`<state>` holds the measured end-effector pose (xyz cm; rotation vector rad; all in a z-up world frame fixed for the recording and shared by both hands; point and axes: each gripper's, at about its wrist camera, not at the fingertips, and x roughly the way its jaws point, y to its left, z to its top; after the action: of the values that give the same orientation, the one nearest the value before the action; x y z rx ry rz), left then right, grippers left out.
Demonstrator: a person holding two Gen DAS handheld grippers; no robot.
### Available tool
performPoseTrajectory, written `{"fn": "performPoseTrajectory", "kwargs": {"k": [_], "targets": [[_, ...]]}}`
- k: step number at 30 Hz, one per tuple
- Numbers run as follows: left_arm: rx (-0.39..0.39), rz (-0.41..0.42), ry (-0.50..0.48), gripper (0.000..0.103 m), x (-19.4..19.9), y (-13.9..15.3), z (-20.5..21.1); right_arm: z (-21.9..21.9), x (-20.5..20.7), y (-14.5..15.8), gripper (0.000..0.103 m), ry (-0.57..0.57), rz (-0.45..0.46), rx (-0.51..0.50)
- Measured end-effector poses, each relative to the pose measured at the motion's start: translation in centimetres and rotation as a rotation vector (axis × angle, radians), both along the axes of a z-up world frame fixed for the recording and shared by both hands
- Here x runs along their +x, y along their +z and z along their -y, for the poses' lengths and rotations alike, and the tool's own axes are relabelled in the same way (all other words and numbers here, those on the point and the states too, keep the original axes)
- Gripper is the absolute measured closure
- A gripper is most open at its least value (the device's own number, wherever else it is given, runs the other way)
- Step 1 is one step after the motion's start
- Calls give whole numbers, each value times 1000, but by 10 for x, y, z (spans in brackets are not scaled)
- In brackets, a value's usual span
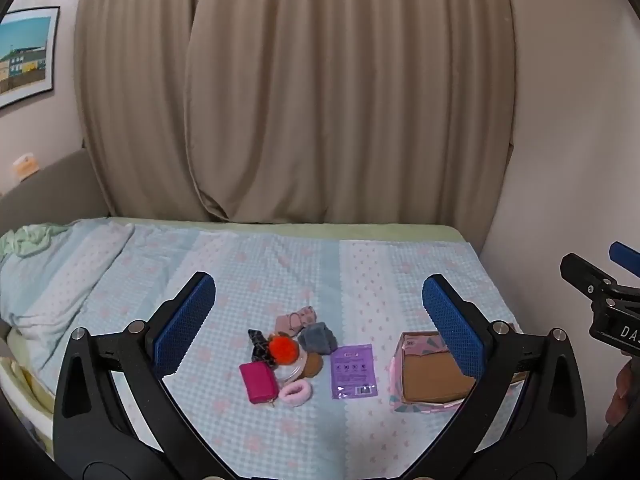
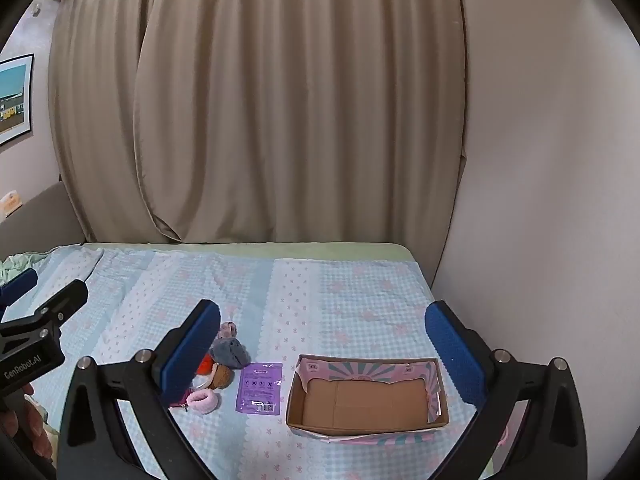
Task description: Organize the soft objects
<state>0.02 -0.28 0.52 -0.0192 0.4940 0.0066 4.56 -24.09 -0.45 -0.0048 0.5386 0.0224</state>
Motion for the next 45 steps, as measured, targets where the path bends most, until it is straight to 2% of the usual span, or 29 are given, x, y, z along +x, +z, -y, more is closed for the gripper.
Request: {"fn": "performPoseTrajectory", "kwargs": {"k": [20, 45], "targets": [[12, 6, 38, 1, -6, 6, 7, 3, -1, -6, 1, 38, 10, 13], [17, 17, 59, 1, -15, -2, 12, 3, -2, -18, 1, 55, 16, 25]]}}
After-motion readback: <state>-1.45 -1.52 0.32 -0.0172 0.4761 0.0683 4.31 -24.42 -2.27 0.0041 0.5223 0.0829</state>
